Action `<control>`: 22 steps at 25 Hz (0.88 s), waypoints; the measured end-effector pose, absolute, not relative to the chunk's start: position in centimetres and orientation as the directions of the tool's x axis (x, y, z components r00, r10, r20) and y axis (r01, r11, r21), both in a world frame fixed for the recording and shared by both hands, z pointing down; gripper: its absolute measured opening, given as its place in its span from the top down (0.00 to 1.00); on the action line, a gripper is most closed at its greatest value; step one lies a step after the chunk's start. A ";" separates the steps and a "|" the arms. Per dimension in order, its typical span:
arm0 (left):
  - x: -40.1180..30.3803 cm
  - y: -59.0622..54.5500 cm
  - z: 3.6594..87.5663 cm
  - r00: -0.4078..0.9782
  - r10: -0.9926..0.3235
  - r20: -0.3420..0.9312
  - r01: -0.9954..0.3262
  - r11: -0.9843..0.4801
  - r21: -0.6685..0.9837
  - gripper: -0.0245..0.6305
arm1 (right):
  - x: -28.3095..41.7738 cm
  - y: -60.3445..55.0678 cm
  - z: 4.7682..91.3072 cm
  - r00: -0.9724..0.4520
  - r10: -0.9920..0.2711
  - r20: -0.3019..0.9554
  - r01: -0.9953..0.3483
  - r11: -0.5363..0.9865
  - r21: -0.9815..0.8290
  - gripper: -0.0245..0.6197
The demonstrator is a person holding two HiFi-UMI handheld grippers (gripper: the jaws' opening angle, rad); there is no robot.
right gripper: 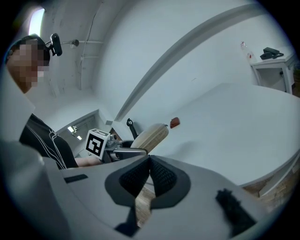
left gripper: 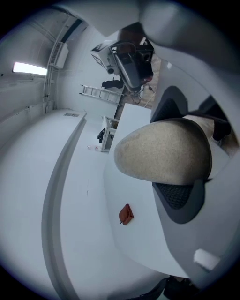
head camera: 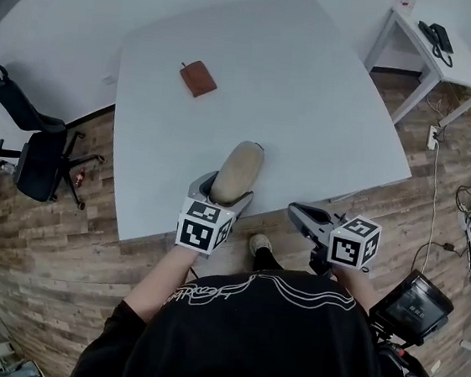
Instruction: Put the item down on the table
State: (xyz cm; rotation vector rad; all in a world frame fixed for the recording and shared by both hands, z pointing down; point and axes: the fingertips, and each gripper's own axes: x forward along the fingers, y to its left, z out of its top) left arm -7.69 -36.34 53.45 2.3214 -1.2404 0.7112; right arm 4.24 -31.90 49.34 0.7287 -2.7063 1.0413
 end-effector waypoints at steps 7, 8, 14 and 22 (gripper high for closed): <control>-9.4 -43.7 60.0 0.347 -0.629 0.695 -0.871 -0.492 -0.010 0.37 | 4.8 -35.6 51.5 -0.864 -0.376 0.334 -0.501 0.585 -0.637 0.95; -9.7 -44.6 61.0 0.329 -0.620 0.712 -0.874 -0.486 -0.019 0.37 | 4.8 -36.3 51.6 -0.862 -0.375 0.340 -0.505 0.581 -0.639 0.95; -10.2 -45.5 63.9 0.299 -0.597 0.744 -0.879 -0.477 -0.030 0.37 | 5.0 -36.5 51.9 -0.858 -0.372 0.355 -0.513 0.574 -0.638 0.95; -10.2 -44.7 64.9 0.246 -0.631 0.736 -0.867 -0.482 -0.123 0.37 | 5.8 -36.8 51.8 -0.856 -0.384 0.345 -0.514 0.573 -0.638 0.95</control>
